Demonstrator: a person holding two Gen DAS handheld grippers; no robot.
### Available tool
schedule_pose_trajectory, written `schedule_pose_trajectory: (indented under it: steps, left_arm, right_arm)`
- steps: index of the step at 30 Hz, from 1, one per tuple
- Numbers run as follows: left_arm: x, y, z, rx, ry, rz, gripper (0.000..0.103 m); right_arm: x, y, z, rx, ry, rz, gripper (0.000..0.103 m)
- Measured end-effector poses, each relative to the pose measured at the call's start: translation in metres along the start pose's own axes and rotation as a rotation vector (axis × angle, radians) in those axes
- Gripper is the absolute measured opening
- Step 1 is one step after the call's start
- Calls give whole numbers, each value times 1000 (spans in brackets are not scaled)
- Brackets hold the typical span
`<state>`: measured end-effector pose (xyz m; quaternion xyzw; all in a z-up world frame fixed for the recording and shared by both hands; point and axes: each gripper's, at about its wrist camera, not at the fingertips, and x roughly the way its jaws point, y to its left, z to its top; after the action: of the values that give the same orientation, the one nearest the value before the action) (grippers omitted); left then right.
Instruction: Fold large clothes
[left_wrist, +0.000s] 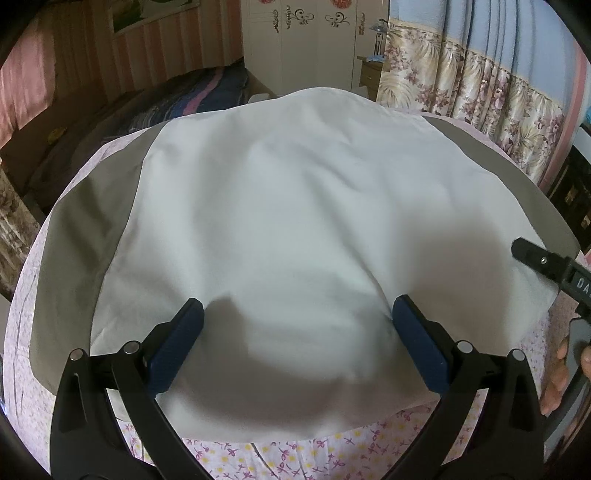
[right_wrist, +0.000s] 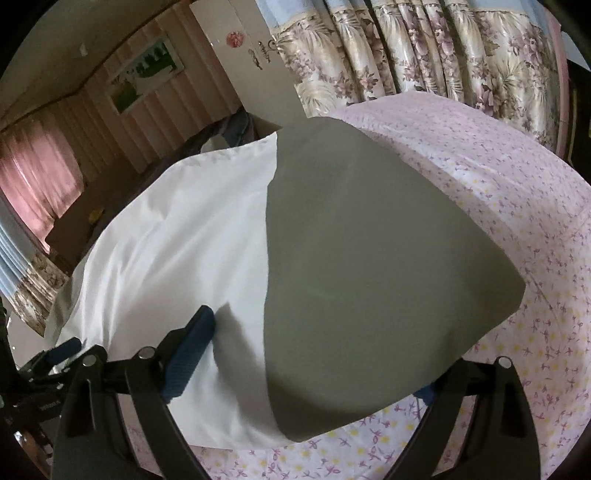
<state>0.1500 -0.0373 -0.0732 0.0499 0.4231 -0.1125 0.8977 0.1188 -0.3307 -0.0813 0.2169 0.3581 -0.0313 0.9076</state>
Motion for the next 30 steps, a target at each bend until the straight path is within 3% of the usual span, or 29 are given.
schedule_pose_trajectory:
  steps: [7,10,11,16,21,30]
  left_arm:
    - [0,0,0,0,0,-1,100]
    - [1,-1,0,4,0,3,100]
    - [3,-2,0,5,3,5,100]
    - [7,-4,0,12,16,18,100]
    - [13,-3,1,13,32,13,100]
    - [21,-8,5,31,46,13,100]
  right_arm:
    - [2,1,0,-8,1,-6,90]
    - [-3,5,0,-56,-37,-15,61]
    - [-6,6,1,-72,-51,-10,46]
    - [-15,13,8,-149,-84,26,23]
    - [-32,34,17,-228,-137,67,13]
    - [-54,82,23,-352,-199,147,9]
